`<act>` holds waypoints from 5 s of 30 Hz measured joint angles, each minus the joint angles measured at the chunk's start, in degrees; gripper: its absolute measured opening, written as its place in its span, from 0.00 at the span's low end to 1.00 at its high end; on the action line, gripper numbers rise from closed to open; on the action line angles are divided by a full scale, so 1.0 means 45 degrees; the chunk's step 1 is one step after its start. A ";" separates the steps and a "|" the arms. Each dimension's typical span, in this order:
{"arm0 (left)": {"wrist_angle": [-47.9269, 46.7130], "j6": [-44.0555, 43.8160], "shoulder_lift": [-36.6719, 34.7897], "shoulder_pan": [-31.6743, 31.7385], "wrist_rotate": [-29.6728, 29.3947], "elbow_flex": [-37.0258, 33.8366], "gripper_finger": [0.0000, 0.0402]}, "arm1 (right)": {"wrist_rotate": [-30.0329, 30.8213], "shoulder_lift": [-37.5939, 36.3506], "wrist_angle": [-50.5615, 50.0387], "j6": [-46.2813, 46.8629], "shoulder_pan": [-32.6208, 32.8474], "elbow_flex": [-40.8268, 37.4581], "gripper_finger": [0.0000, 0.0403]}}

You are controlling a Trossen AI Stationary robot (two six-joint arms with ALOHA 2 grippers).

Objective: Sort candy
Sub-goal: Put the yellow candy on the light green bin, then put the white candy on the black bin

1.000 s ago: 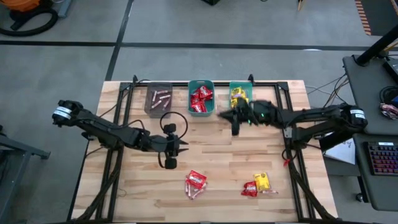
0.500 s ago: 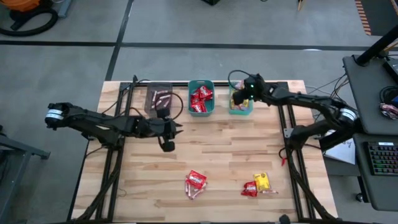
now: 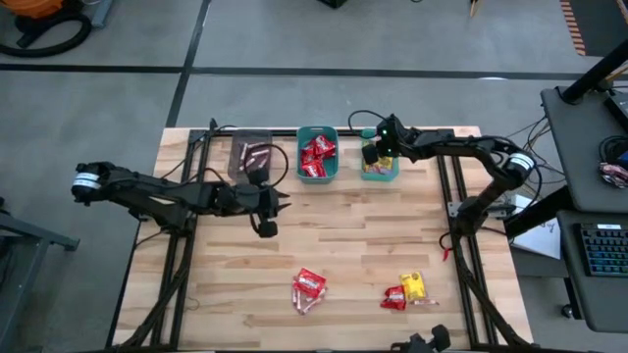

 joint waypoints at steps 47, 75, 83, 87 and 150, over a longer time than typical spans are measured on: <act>-0.4181 -0.7063 -0.0049 0.0153 0.0603 0.0378 0.21 | -0.0002 -0.3110 -0.1476 -0.2135 0.5664 0.4231 0.36; -0.2055 -0.4852 0.0219 -0.5723 0.1999 0.0054 0.21 | -0.3008 -0.3127 0.0907 0.4612 1.3932 -0.1218 0.30; 0.0428 -0.4155 0.0214 -0.5723 0.1719 -0.0389 0.21 | 0.2218 -0.3289 0.5578 -0.2201 1.3811 -0.1312 0.30; 0.1606 -0.4515 0.0214 -0.5729 0.1715 -0.0752 0.21 | 0.2331 -0.2617 0.9758 -0.2710 1.3600 -0.1942 0.30; -0.5526 -1.5757 0.8133 -0.7129 -0.0270 0.4472 0.21 | -0.0218 0.1744 -0.7019 0.7059 1.5815 0.5096 0.29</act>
